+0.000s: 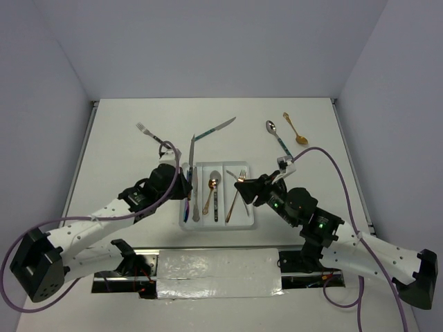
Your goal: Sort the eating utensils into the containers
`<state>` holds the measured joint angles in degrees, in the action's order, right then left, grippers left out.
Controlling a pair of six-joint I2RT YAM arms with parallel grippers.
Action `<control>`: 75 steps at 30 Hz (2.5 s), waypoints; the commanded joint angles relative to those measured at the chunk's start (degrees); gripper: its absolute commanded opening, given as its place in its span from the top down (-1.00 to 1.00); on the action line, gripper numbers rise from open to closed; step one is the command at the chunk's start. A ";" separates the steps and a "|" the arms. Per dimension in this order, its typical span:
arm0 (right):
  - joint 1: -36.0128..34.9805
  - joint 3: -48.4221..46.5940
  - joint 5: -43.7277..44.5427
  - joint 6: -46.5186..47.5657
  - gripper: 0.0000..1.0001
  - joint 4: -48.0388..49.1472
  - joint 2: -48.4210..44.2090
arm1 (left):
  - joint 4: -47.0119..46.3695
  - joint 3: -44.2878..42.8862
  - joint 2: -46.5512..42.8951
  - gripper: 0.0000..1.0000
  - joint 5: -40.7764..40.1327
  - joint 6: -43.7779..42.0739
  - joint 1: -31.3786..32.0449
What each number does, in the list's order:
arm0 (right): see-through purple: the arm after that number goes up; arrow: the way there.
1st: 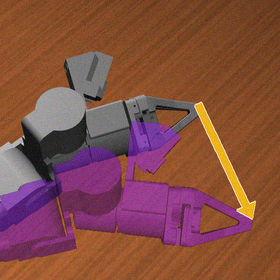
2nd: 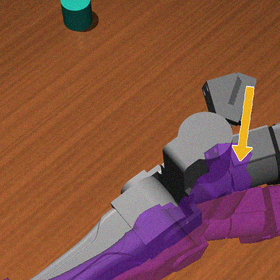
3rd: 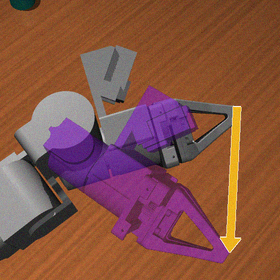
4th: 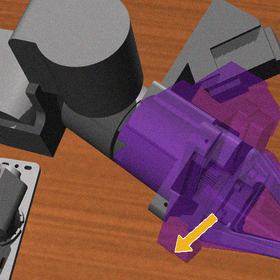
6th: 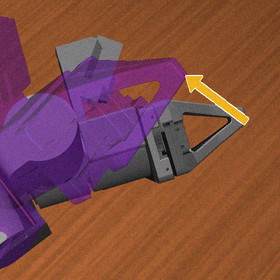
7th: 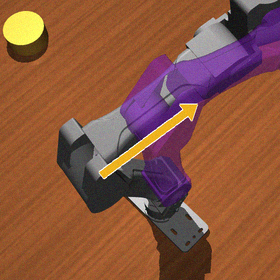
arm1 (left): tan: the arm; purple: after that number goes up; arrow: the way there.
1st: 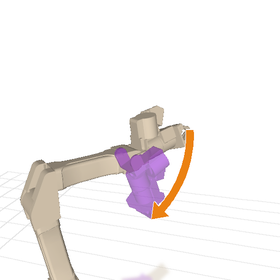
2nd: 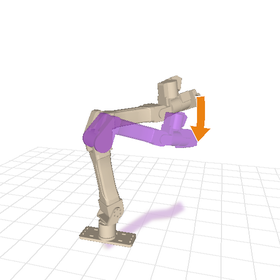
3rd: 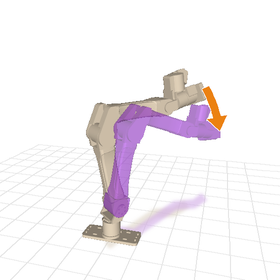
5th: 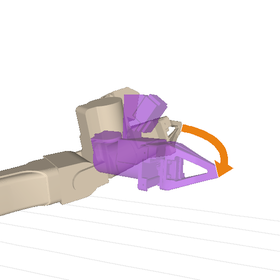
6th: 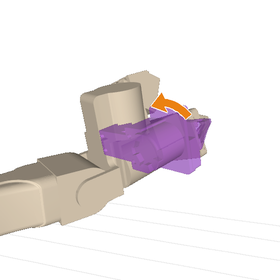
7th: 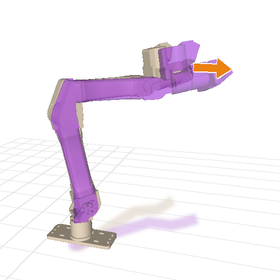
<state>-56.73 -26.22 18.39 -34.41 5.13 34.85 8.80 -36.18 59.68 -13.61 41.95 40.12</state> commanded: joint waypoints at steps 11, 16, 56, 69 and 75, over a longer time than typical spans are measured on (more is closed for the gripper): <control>-0.05 -1.20 0.07 0.84 -0.04 2.35 -0.58 | -11.35 7.79 3.52 1.00 0.16 7.44 4.79; -0.14 -1.03 0.06 0.84 -0.04 2.43 -1.19 | -10.57 9.90 1.93 1.00 -1.85 9.45 5.67; -0.14 -2.35 3.30 5.05 -0.10 2.78 2.06 | 5.35 -11.95 -1.77 -0.28 2.17 -5.37 6.02; 13.68 -21.13 16.69 29.13 -0.17 2.18 18.92 | -17.33 -8.11 2.63 -0.90 4.47 -11.19 6.99; 30.44 -35.02 1.29 33.41 -0.18 2.08 37.19 | -27.78 0.83 -4.48 -0.99 6.43 -17.76 13.40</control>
<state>-29.34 -57.19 24.64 -8.54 6.37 65.34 -9.67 -38.00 59.94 -5.06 29.78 50.89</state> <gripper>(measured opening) 0.589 0.993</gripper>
